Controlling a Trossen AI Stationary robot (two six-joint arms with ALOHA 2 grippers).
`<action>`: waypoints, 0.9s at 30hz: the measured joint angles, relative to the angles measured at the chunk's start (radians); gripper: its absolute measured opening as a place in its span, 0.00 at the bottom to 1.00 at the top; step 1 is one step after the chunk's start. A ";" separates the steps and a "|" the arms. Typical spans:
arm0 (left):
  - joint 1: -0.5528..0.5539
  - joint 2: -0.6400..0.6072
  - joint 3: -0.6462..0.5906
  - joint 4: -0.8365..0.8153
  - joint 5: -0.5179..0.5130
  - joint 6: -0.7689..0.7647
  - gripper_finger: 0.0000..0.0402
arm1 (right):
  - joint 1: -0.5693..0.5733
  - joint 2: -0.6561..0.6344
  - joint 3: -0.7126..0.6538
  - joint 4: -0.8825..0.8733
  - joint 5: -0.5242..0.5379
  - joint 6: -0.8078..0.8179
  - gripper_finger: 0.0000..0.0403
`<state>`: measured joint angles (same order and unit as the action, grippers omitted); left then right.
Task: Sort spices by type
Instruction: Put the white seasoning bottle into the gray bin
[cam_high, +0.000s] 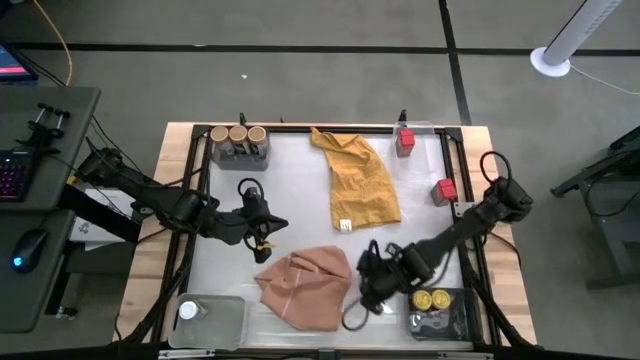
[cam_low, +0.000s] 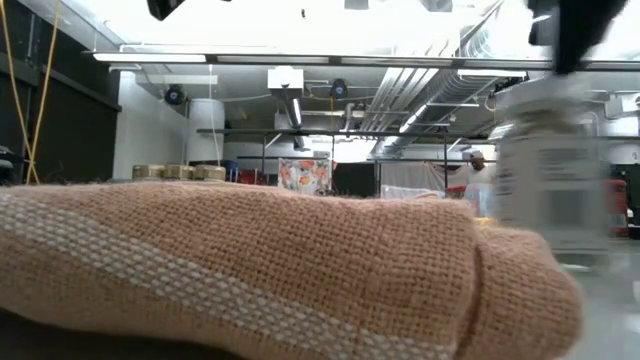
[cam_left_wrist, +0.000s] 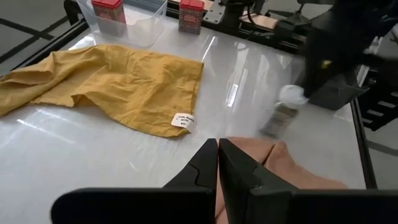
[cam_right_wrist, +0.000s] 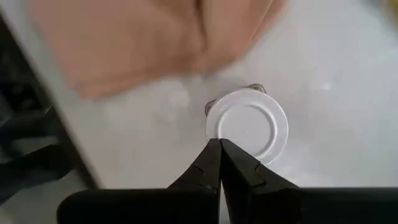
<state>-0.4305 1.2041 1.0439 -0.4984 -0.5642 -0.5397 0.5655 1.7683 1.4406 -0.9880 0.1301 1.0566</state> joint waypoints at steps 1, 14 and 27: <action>0.000 0.000 0.000 0.000 0.000 -0.006 0.00 | -0.019 0.001 0.000 0.003 0.016 -0.036 0.00; -0.003 0.000 0.000 0.002 0.002 -0.036 0.00 | -0.305 0.005 -0.004 0.214 0.104 -0.504 0.00; -0.003 0.000 0.001 0.003 0.004 -0.059 0.00 | -0.361 -0.121 -0.002 0.164 0.048 -0.616 0.00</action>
<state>-0.4332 1.2041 1.0446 -0.4953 -0.5602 -0.5991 0.2046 1.6477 1.4391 -0.8243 0.1780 0.4403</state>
